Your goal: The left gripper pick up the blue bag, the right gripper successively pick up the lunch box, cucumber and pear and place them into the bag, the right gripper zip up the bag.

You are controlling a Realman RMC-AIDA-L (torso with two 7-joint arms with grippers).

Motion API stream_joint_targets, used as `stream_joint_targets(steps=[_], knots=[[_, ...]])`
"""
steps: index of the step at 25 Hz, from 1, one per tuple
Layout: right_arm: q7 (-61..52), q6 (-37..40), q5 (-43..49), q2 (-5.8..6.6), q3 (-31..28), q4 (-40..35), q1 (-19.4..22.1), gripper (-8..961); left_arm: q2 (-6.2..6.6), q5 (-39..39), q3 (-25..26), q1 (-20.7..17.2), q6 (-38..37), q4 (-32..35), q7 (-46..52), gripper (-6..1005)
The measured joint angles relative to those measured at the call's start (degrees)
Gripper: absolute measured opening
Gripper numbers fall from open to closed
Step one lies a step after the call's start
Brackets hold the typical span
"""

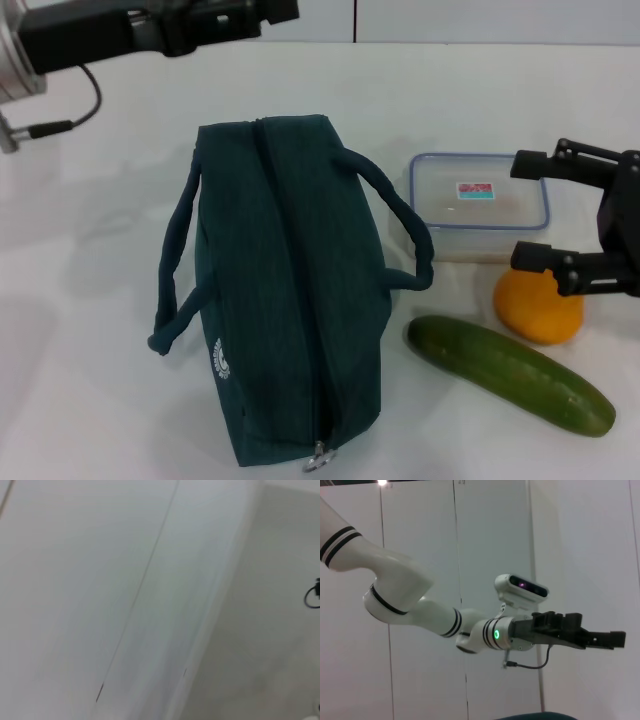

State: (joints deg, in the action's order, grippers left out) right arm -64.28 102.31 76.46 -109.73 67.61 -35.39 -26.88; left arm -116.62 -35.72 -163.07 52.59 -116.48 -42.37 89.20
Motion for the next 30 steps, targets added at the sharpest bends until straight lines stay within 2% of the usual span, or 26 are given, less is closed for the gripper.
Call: stream_joint_targets(steps=[3,6,15,17,23,30], knots=[[-0.2,0.0,0.1,0.11,-1.1,-0.2,-0.3,856,0.3,2.7,0.0,0.6,-0.2,-2.4,3.3,852],[-0.2,-0.2,0.3,0.26,-1.9,-0.2,-0.3,856,1.44,6.0,0.0,-0.1,-0.3,-3.1,4.9,849],[-0.4,-1.1,0.4,0.58,-2.7,-0.2,-1.2,856,3.71,7.4,0.0,-6.5,-0.3,-2.7,4.3,841],[-0.5,-1.5,0.4,0.66,-2.8,-0.2,-1.3,856,3.85,7.4,0.0,-7.8,-0.4,-2.7,4.0,839],[-0.7,-2.9,0.5,0.61,-2.4,-0.2,-2.1,857,3.31,9.4,0.0,-10.5,-0.4,-1.8,3.9,833],[-0.8,-3.0,1.3,0.21,-2.4,-0.2,-2.7,857,1.22,10.2,0.0,-12.2,-0.4,-1.5,4.1,826]])
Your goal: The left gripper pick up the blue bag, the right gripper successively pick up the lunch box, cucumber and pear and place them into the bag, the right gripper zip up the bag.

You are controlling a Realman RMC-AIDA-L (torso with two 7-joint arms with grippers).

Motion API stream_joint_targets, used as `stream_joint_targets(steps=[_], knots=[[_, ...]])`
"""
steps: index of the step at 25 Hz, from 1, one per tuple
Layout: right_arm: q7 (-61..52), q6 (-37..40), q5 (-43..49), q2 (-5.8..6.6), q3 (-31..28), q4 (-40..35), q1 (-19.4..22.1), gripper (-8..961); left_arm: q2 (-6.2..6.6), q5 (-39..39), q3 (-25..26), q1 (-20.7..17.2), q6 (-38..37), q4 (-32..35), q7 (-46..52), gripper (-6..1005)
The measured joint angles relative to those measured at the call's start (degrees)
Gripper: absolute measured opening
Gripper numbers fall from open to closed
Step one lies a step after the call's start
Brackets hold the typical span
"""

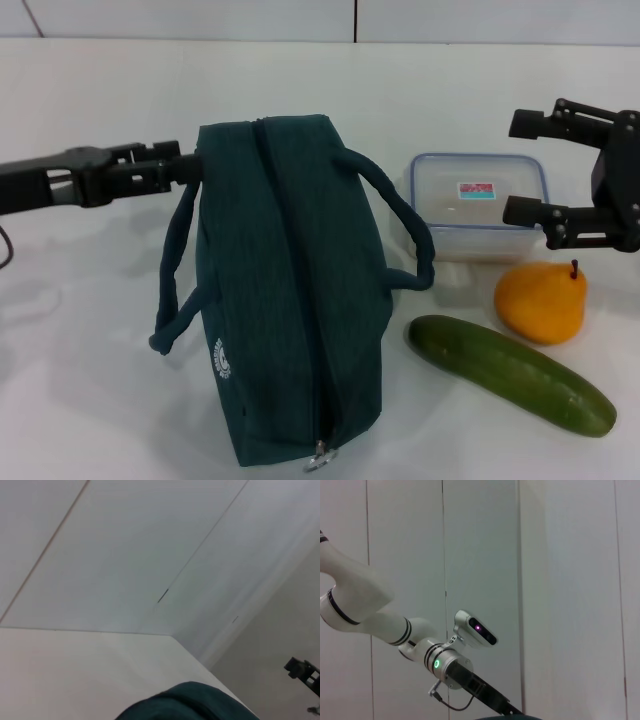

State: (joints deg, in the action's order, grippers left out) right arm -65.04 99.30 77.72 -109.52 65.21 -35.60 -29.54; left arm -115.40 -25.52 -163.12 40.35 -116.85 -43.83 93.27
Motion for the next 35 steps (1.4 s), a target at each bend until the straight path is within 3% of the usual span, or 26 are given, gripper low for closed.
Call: stream_joint_targets(steps=[15,25,35], knots=[[0.0,0.4,0.0,-0.41,0.0,0.0,0.6,856,-2.02,1.5,0.0,2.2,0.1,0.1,6.8,811],[0.2,0.5,0.4,-0.65,0.1,0.0,0.5,856,-3.26,1.5,0.1,2.5,1.1,-0.4,6.3,802],[0.6,0.3,0.6,-1.21,-0.3,0.0,1.6,856,-3.07,0.6,0.1,2.5,4.9,0.9,2.6,792]])
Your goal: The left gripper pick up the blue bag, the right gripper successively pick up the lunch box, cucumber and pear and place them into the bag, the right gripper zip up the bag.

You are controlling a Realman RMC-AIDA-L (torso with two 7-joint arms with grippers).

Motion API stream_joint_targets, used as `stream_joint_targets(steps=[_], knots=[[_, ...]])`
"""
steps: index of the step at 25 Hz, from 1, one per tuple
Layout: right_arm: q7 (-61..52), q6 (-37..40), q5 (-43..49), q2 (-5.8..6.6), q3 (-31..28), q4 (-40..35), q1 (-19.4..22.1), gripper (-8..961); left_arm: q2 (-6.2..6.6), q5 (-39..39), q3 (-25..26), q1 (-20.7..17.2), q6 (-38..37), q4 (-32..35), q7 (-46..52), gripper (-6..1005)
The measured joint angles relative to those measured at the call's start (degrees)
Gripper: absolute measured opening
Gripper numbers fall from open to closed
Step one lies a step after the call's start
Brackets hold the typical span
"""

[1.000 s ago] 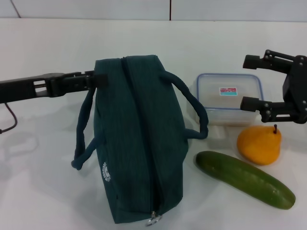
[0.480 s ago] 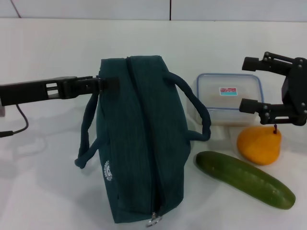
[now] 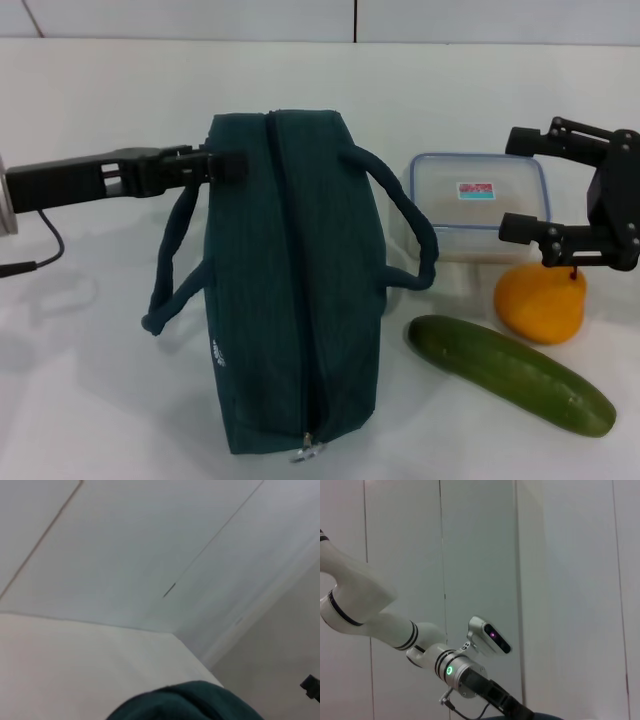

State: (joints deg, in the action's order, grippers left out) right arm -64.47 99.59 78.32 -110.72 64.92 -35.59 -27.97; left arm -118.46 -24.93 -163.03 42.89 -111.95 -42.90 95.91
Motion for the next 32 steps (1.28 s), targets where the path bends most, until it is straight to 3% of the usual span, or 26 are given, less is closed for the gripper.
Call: stream_joint_targets(steps=[12,14,22,32], knots=[[1.5,-1.1,-0.1,-0.23,-0.1,0.7,1.1,857,0.01,-2.7,0.0,-0.3,4.3,5.9,-8.7,600],[1.6,-1.1,-0.2,-0.42,-0.1,0.7,1.2,857,-0.23,-2.7,0.0,-0.1,4.4,5.9,-9.2,368],[2.4,-4.0,-0.3,-2.17,-3.8,1.3,2.2,857,-0.84,-6.8,0.0,0.2,6.7,8.6,-9.4,253],[5.5,-4.9,-3.4,-3.64,-8.8,9.5,4.5,856,-0.84,-8.7,0.0,0.5,12.3,14.7,-15.7,173]])
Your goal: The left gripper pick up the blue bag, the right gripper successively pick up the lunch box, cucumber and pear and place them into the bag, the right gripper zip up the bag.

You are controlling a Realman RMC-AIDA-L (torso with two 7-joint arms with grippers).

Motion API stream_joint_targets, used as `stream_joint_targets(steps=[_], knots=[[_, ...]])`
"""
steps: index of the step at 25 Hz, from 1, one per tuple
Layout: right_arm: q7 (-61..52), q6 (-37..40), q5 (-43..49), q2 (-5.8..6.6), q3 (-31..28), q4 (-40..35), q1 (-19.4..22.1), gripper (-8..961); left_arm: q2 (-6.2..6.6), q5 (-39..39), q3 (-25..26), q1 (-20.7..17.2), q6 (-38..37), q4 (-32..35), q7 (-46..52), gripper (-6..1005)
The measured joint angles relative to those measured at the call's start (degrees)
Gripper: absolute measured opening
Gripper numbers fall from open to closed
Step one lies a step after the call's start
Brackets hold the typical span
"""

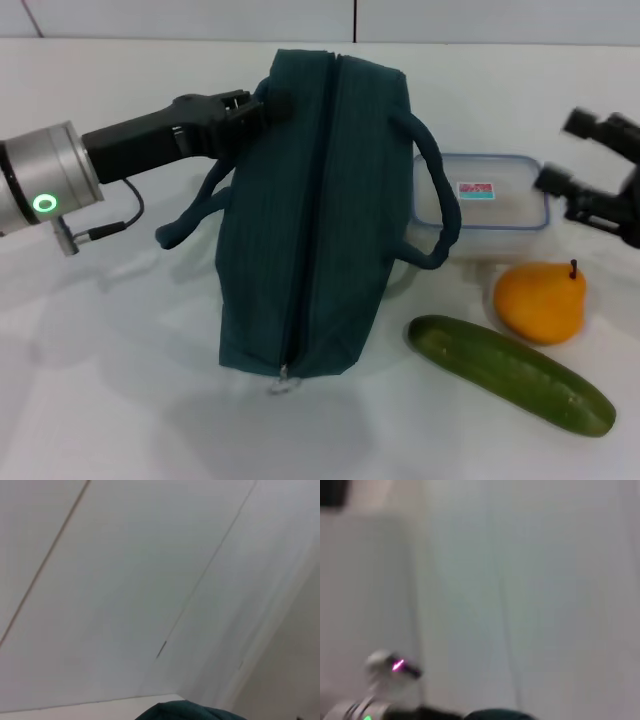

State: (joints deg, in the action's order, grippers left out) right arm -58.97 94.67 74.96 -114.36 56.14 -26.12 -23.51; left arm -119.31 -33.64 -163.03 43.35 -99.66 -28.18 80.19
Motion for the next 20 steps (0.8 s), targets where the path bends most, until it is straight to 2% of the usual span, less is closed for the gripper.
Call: stream_joint_targets(steps=[3,10,14,20], knots=[[0.1,0.1,-6.0,-0.97,-1.7,6.6,1.2,856,0.01,0.0,0.0,-0.2,-0.1,0.1,-2.1,162],[-1.4,-0.2,-18.7,-1.62,-1.9,23.5,0.2,856,0.31,0.5,0.0,-1.6,-2.0,-0.2,-6.8,137],[-6.2,-1.4,-22.5,-1.83,-2.0,27.9,-0.2,856,0.54,1.5,0.0,-2.6,-2.4,-0.2,-10.3,135],[-16.5,-7.1,-23.2,-1.82,-2.1,28.8,-0.7,856,0.9,3.5,0.0,-2.7,-2.4,-0.4,-11.6,128]])
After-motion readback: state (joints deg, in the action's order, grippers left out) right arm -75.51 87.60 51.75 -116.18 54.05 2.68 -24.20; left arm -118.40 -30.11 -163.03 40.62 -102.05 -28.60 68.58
